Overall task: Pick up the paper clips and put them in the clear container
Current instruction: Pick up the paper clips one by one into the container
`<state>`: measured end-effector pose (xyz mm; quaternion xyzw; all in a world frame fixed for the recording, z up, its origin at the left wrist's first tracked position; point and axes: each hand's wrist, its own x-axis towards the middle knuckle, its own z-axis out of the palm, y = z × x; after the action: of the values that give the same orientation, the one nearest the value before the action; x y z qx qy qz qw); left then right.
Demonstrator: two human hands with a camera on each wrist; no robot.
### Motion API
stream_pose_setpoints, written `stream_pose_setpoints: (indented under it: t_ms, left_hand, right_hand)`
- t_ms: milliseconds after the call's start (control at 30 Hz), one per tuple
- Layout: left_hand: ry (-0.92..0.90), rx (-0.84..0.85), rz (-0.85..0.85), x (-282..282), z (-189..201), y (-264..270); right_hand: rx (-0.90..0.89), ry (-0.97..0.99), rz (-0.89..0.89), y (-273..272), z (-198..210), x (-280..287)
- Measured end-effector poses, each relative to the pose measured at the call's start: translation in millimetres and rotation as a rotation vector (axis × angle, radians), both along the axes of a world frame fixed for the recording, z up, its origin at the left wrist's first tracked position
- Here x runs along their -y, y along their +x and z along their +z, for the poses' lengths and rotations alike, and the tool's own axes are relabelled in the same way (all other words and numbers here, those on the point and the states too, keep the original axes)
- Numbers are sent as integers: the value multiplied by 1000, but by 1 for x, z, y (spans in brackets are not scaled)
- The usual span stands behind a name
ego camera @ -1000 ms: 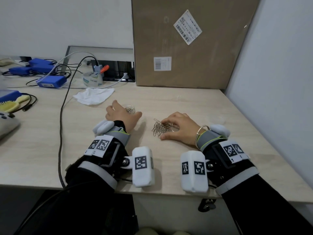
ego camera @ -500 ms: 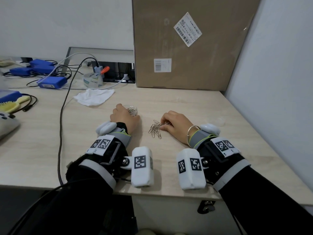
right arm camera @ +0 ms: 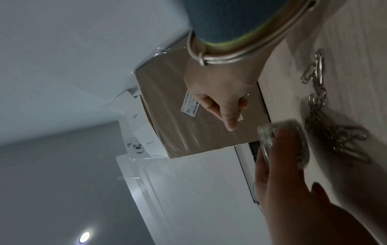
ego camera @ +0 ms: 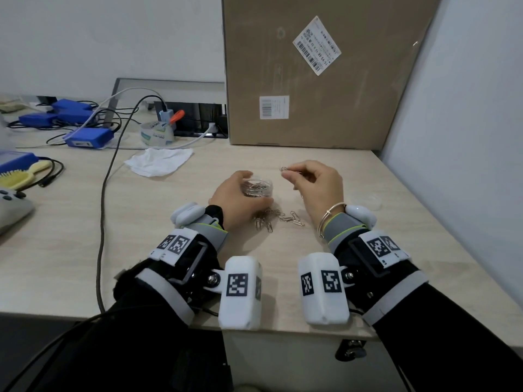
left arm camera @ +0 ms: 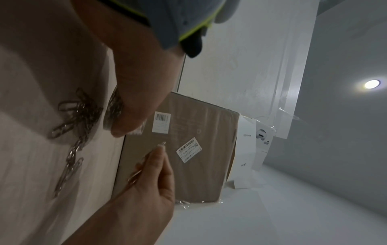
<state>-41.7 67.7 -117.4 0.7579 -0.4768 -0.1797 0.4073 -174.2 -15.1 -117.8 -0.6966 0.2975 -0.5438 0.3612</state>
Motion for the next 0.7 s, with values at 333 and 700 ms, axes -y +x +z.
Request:
stream_pose_setpoints:
  t_ms: [333, 700]
  left_hand:
    - [-64, 29, -249, 1, -1, -14]
    - [-139, -28, -34, 8, -3, -2]
  right_hand:
    - [-343, -325, 74, 2, -4, -3]
    - [-288, -271, -38, 1, -6, 1]
